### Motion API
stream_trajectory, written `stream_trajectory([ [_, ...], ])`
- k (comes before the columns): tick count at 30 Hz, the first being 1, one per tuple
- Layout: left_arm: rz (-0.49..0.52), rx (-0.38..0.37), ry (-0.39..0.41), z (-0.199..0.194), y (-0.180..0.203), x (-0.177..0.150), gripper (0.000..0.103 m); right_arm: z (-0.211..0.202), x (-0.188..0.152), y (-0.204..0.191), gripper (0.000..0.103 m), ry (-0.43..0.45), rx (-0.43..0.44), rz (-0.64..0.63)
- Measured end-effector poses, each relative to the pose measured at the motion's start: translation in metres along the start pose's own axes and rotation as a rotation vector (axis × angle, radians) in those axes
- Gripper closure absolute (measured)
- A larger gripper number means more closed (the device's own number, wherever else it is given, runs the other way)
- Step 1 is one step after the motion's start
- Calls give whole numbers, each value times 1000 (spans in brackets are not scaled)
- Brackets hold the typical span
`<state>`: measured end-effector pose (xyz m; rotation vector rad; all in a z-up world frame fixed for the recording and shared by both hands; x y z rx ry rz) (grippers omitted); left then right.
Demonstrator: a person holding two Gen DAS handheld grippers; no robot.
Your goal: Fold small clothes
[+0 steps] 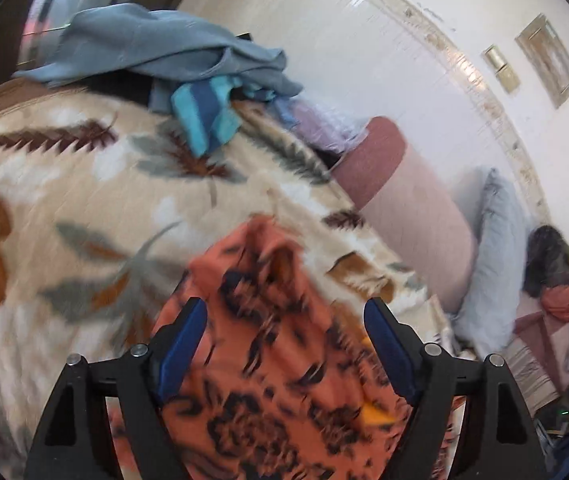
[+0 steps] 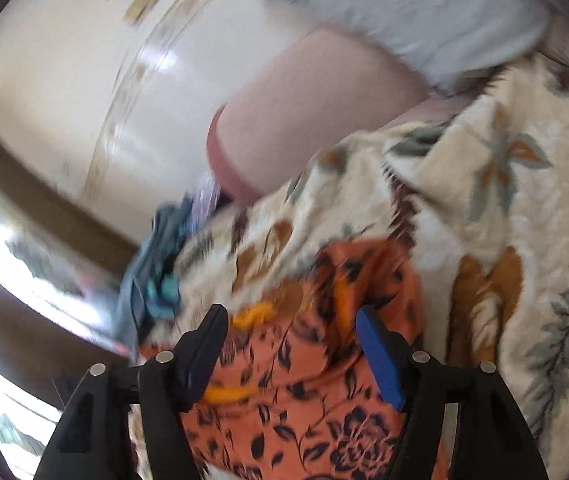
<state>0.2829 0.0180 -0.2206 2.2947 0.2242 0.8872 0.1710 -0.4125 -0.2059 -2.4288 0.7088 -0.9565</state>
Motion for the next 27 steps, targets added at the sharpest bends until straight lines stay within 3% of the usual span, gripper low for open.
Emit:
stream_trajectory([
  [2, 13, 89, -33, 6, -4, -16, 22, 32, -37, -44, 38, -148, -1, -146],
  [4, 52, 138, -44, 11, -8, -26, 22, 66, -72, -74, 49, -278, 10, -234],
  [6, 131, 176, -40, 16, -6, -29, 22, 98, -101, -93, 59, -368, -22, -317],
  [8, 213, 202, -50, 22, -5, -31, 22, 131, -112, -107, 60, -430, -58, -367],
  [12, 305, 272, -74, 37, -9, -30, 22, 168, -72, -119, 61, -357, -92, -332],
  [16, 247, 312, -133, 50, -29, -20, 22, 190, 10, -105, 61, -183, -167, -150],
  [18, 207, 295, -127, 45, -35, -16, 22, 183, 33, -104, 61, -125, -157, -83],
  [22, 250, 321, -91, 36, -32, -13, 22, 164, 14, -155, 61, -96, -76, -287],
  [25, 268, 396, -120, 38, -35, -18, 22, 193, -16, -184, 61, -227, -27, -383],
  [27, 274, 407, -138, 40, -37, -22, 21, 215, -34, -200, 61, -273, -24, -408],
])
Point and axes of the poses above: each gripper's, at about its wrist camera, not at the fingertips, and z roughly the way its jaws point, y to its right, x to its top, the point moved 1 cm from there along z, roughly the way its jaws point, and after that the axes turned 6 degrees about -x, right-handed, at the moved point
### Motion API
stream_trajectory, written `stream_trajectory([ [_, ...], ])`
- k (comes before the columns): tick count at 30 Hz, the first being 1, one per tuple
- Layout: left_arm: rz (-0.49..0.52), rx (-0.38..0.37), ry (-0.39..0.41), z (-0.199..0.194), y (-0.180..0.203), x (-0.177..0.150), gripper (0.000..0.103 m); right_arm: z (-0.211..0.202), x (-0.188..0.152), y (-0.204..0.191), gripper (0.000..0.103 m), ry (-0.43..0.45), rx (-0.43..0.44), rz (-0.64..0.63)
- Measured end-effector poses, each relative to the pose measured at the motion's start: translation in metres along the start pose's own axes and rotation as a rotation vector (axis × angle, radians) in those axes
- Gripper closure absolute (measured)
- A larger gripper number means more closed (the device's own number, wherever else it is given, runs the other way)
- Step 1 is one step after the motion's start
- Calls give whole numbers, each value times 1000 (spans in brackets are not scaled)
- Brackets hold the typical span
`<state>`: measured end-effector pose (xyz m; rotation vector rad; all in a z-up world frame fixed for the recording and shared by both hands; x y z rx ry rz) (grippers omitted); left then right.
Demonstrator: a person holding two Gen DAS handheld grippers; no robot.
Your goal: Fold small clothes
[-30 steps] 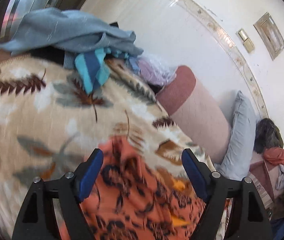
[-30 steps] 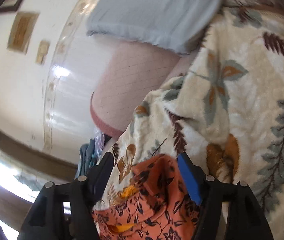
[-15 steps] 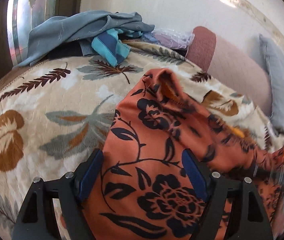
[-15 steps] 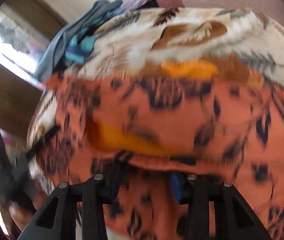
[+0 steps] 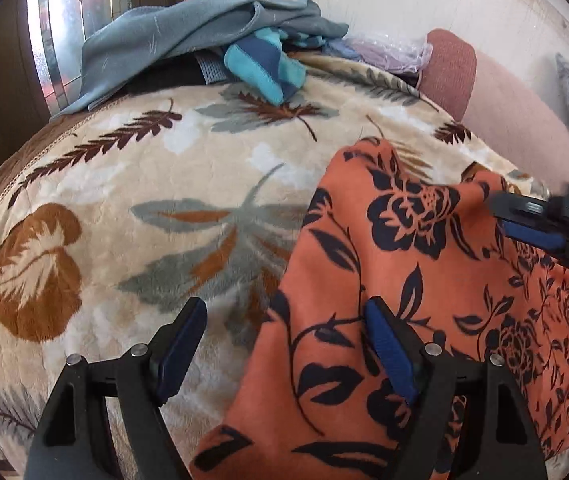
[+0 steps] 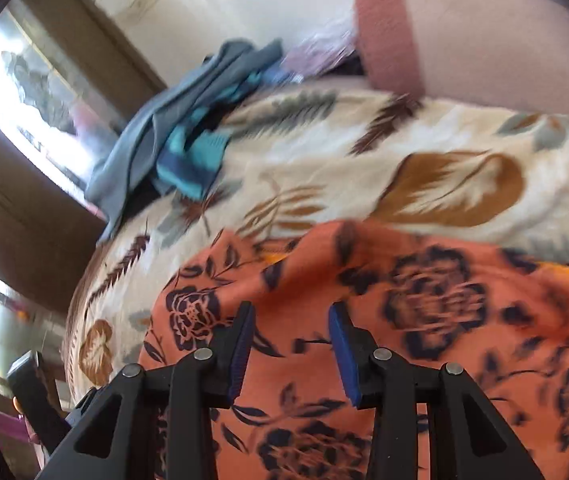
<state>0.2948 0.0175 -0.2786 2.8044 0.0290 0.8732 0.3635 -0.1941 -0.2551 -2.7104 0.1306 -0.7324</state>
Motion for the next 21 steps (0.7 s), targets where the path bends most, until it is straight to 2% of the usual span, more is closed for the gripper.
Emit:
stream_trajectory([
  [2, 50, 24, 7, 0, 4, -4, 21, 34, -3, -14, 61, -92, -7, -10],
  [3, 73, 32, 4, 2, 7, -5, 21, 56, -3, -19, 61, -134, -49, -5],
  [4, 81, 36, 4, 3, 8, -5, 21, 68, 2, -18, 61, -119, -79, 5],
  [7, 60, 28, 4, 3, 7, -3, 21, 65, 19, -8, 61, -73, -73, 71],
  [9, 38, 11, 19, 0, 7, 1, 21, 47, 26, 12, 61, -47, -50, 152],
  [11, 28, -9, 54, -7, 11, 4, 21, 13, 25, 32, 61, 34, -63, 165],
  [13, 26, -15, 72, -11, 15, 4, 21, -27, 20, 62, 61, 104, -129, 174],
  [15, 37, -3, 47, -7, 21, 1, 21, -58, 9, 97, 61, 153, -186, 213],
  [18, 81, 48, -2, 4, 29, -6, 21, -88, -20, 157, 61, 123, -320, 269],
  [20, 98, 62, 9, 3, 30, -7, 21, -89, -41, 204, 61, 53, -440, 326],
  [21, 97, 60, 9, 3, 30, -8, 21, -86, -53, 231, 65, 10, -492, 364],
])
Point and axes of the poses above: each gripper's, at about its wrist camera, not at the fingertips, and z roughly the way its jaws point, y to its right, x to its top, the point moved 1 cm from there along z, roughly the way its jaws point, and after that the axes turned 6 degrees about -x, right-handed, at the moved point
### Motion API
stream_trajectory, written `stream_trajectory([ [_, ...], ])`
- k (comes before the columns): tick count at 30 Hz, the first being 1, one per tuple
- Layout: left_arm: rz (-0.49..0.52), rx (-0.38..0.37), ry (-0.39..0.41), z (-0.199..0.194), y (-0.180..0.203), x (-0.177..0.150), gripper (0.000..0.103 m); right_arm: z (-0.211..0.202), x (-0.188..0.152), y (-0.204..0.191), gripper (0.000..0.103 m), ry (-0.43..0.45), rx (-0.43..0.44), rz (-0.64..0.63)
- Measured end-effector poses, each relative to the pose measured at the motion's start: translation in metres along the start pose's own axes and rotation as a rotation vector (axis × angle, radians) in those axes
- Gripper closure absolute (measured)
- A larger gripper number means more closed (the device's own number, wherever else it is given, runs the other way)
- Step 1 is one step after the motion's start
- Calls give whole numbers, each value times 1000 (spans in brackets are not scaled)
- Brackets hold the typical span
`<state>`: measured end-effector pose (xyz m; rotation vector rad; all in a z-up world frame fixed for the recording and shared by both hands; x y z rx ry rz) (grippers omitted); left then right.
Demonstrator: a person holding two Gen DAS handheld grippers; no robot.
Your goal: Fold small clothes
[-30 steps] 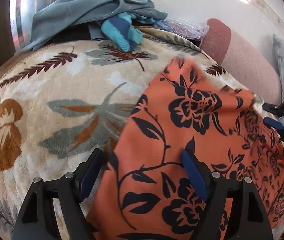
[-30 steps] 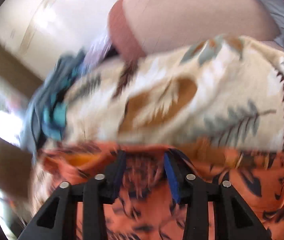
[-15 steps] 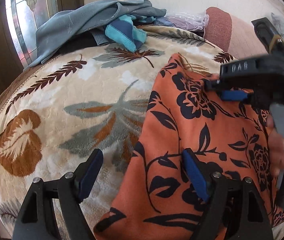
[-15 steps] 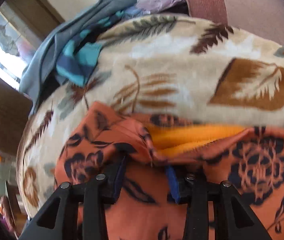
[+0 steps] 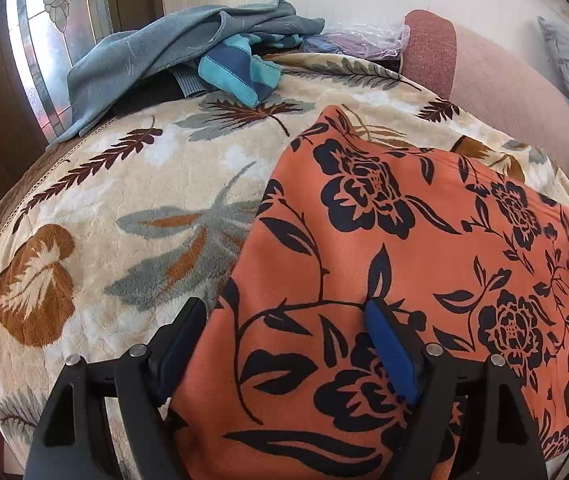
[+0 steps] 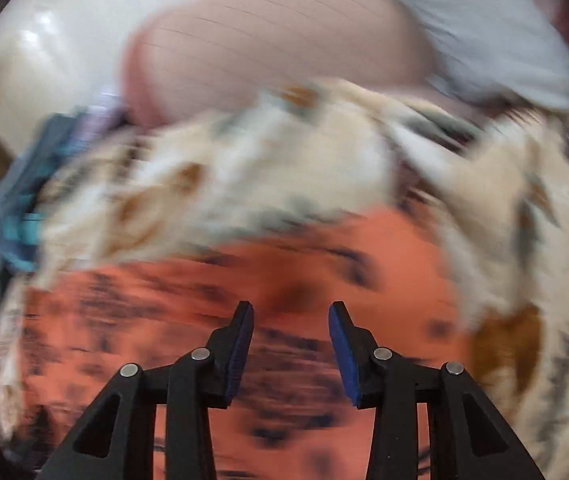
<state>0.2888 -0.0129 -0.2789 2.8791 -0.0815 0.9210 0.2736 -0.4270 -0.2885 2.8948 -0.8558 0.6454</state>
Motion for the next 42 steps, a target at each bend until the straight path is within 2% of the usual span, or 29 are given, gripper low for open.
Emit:
stream_trajectory([
  [1, -5, -2, -2, 0, -1, 0, 21, 14, -3, 24, 71, -44, -3, 54],
  [3, -11, -6, 5, -2, -3, -1, 21, 11, -7, 49, 72, -28, 65, 174],
  [4, -7, -5, 17, -4, -3, 0, 21, 1, -8, 48, 72, -14, 73, 189],
  [6, 17, 17, 42, -8, 2, 2, 21, -19, -14, 28, 68, 33, 84, 118],
  [10, 31, -2, 53, -13, 10, 2, 21, -63, -49, -27, 68, 147, 213, -67],
  [14, 83, 29, 70, -16, 20, -2, 21, -57, -103, -58, 68, 54, 259, -171],
  [16, 96, 34, 71, -16, 21, -3, 21, -43, -129, -60, 68, 6, 228, -210],
  [18, 98, 41, 65, -14, 21, -4, 21, -47, -139, -57, 69, 80, 237, -230],
  [21, 91, 46, 66, -14, 22, -3, 21, -55, -138, -54, 69, 78, 237, -207],
  [25, 89, 51, 75, -15, 24, -2, 21, -73, -127, -68, 69, 184, 249, -213],
  [27, 93, 60, 77, -14, 27, -1, 21, -76, -129, -73, 69, 199, 277, -233],
  [30, 92, 62, 82, -15, 33, -1, 21, -66, -134, -84, 69, 146, 314, -261],
  [32, 97, 63, 89, -17, 38, -1, 21, -51, -140, -92, 68, 64, 326, -283],
  [34, 107, 60, 103, -20, 46, -2, 21, -51, -143, -98, 69, 93, 294, -314],
  [36, 114, 57, 113, -23, 52, -1, 21, -54, -141, -101, 67, 85, 294, -323],
  [39, 120, 41, 117, -27, 62, -2, 21, -56, -134, -92, 67, 68, 362, -240],
  [42, 122, 30, 121, -31, 70, -2, 21, -62, -129, -82, 67, 88, 363, -197],
])
Point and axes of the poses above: each gripper's, at about its wrist camera, not at the fingertips, and z roughly the way its jaws point, y to its right, x to its top, the point moved 1 cm from there along z, roughly the way its jaws point, and after that the axes turned 6 degrees about -x, right-handed, at the moved point
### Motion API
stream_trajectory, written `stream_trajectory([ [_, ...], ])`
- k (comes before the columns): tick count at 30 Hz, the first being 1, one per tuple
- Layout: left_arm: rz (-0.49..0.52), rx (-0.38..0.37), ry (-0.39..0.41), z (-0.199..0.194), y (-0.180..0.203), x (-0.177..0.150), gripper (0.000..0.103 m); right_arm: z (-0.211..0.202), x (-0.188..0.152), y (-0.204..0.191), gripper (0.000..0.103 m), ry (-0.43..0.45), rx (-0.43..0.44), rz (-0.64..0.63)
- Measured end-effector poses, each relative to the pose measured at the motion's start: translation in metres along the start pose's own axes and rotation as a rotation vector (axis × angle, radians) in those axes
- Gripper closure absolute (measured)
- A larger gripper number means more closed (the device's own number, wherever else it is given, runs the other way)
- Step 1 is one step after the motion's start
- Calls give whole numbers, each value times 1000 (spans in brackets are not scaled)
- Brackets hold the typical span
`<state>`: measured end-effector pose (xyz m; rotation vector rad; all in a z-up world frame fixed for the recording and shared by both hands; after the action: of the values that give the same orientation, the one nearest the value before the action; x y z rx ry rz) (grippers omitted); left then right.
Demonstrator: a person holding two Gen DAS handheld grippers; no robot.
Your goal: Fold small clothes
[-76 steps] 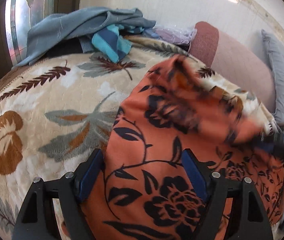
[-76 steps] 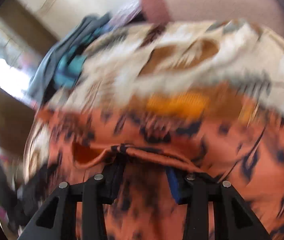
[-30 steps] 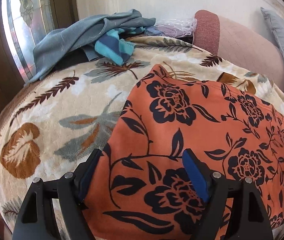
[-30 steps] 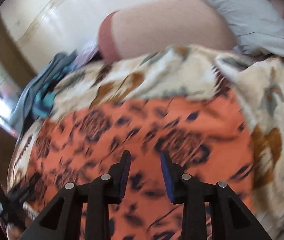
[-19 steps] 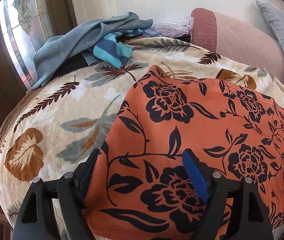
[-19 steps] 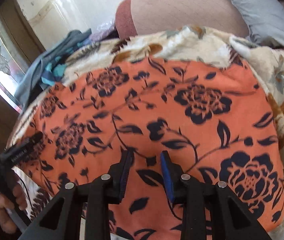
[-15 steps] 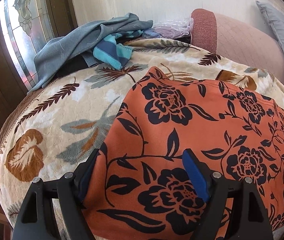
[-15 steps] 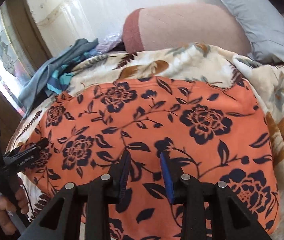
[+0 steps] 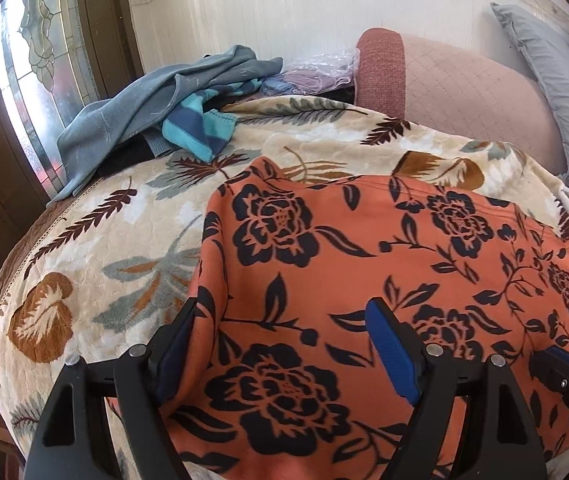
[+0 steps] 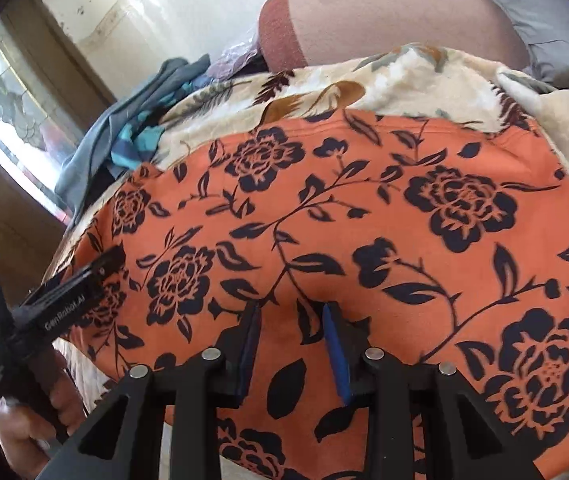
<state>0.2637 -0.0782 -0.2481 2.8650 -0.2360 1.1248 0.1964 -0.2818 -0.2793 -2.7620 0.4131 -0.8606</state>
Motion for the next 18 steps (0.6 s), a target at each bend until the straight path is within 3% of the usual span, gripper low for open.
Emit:
stream_trajectory([
  [18, 45, -42, 78, -30, 31, 0, 20, -24, 0, 8, 67, 73, 2, 46],
])
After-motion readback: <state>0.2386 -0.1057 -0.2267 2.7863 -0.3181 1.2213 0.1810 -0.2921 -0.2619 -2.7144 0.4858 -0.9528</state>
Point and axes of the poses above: each gripper's, at about its wrist camera, not at the fingertips, and z roughly the way its jaws point, y to its right, x to its top, the point moved 1 cm from there along z, roughly the way its jaws point, and after that the axes turned 6 degrees about -x, right-handed, at the moved point
